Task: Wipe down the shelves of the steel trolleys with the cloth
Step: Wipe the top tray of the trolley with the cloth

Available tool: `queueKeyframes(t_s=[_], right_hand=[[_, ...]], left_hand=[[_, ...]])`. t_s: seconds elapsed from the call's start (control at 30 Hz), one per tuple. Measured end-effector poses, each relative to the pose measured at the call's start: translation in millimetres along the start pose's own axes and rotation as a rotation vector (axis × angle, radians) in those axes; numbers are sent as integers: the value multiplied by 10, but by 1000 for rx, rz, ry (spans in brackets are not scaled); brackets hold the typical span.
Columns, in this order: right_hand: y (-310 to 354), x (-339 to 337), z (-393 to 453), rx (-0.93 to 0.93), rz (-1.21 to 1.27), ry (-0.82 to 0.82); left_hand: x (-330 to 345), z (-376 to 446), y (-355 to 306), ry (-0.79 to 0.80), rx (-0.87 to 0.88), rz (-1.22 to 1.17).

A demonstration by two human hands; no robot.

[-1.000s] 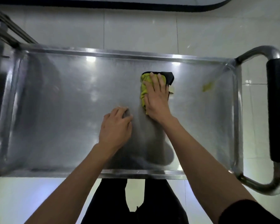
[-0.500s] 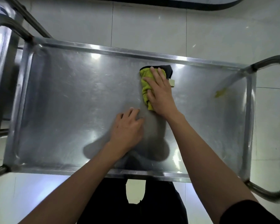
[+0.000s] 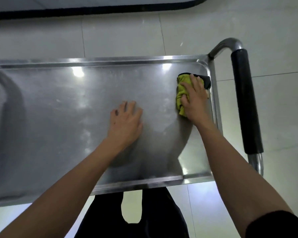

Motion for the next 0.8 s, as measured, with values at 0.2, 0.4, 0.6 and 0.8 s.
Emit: queueKeyframes(t_s=[0.2,0.4,0.6,0.8], right_hand=[[-679,-140,35,144,23,-49],[-532,-72,80,168,-43,-72],[293,102,283,-21,-68,13],[1203,223,488,-173,-38,44]], left_hand=[[48,69,-82,8,10,-2],[117,73,-68,1,-24,-26],[52,49,-24,-11,35,-41],[-420,4,778,-139,-74,-131]])
Point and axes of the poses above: each hand's wrist, its own z-axis towards the middle knuckle, its own x-axis out of the palm, y = z × x, the point moved 3 cm from there along z, towards the middle knuckle, and after that the axes turned 14 degrees about -z, right-handed, at the moved point
